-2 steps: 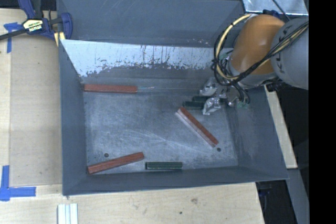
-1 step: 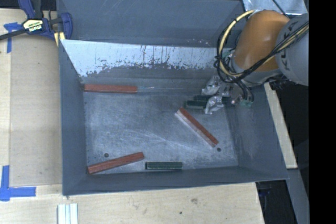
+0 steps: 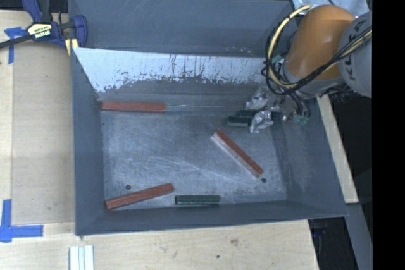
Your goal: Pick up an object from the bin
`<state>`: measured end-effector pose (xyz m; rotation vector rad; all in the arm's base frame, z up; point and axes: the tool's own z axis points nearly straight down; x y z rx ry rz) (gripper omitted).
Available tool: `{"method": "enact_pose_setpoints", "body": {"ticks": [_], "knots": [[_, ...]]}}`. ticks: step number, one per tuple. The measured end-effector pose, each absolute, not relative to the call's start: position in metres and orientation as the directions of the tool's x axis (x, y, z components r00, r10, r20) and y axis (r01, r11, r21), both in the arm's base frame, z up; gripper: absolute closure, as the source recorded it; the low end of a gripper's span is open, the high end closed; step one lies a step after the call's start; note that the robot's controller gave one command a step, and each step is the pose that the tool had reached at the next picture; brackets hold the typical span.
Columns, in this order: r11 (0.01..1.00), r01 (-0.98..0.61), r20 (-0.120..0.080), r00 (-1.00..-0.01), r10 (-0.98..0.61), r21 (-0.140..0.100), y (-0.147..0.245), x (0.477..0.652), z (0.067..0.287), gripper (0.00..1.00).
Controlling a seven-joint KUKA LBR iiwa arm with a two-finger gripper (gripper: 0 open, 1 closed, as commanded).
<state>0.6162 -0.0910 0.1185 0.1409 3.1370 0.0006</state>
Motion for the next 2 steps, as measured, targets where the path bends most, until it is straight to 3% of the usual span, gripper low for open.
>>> {"method": "enact_pose_setpoints", "body": {"ticks": [2], "knots": [[0.996, 0.090, -0.007, -0.996, 0.090, 0.000, -0.0914, 0.6177, 0.1409, 1.00]]}}
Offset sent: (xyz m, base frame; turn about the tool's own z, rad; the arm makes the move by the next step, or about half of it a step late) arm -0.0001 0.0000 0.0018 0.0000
